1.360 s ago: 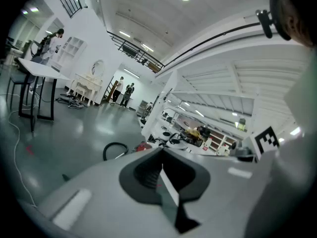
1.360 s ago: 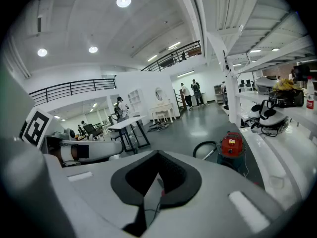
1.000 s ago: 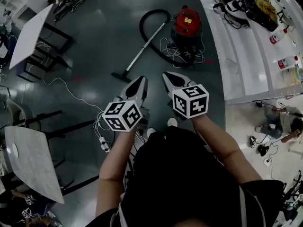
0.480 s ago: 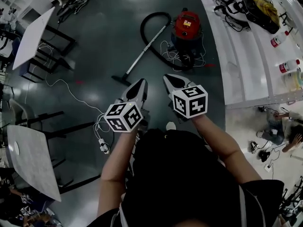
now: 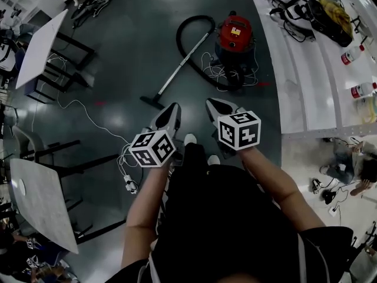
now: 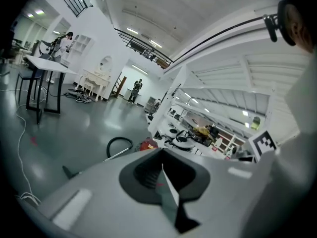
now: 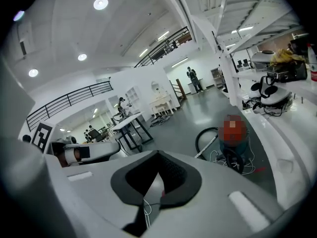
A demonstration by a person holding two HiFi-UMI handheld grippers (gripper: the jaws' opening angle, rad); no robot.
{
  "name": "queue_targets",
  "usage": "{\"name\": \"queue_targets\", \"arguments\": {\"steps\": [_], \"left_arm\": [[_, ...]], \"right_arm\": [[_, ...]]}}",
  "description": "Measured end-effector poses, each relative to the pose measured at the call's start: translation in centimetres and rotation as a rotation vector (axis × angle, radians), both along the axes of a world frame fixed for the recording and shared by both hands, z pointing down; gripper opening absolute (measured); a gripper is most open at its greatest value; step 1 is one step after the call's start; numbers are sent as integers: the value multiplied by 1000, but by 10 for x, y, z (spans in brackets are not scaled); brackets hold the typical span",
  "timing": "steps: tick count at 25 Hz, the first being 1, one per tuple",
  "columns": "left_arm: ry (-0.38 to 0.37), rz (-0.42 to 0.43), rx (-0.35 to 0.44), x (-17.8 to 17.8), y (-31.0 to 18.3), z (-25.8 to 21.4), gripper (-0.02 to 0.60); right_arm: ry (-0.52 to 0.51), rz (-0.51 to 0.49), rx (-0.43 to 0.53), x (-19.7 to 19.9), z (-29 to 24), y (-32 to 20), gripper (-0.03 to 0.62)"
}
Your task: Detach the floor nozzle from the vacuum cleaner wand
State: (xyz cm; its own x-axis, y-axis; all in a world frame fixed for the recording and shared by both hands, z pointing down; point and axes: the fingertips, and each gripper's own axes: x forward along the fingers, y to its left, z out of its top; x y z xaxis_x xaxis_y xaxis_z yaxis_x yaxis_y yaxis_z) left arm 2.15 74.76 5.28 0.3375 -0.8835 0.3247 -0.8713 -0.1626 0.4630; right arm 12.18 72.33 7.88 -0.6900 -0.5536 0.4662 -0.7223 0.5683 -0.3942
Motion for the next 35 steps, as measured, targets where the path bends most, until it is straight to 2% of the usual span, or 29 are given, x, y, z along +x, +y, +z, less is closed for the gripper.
{"name": "queue_targets", "arguments": {"steps": [6, 12, 23, 29, 35], "left_arm": [[-13, 38, -30, -15, -35, 15, 9], [-35, 54, -41, -44, -77, 18, 9], [-62, 132, -67, -99, -151, 34, 9], [-47, 165, -99, -128, -178, 48, 9], [-37, 173, -135, -132, -204, 62, 9]], "right_arm": [[2, 27, -4, -15, 1, -35, -5], [-4, 64, -18, -39, 4, -77, -6], [67, 98, -45, -92, 20, -143, -6], [91, 105, -43, -121, 26, -168, -6], [124, 108, -62, -123, 37, -195, -5]]}}
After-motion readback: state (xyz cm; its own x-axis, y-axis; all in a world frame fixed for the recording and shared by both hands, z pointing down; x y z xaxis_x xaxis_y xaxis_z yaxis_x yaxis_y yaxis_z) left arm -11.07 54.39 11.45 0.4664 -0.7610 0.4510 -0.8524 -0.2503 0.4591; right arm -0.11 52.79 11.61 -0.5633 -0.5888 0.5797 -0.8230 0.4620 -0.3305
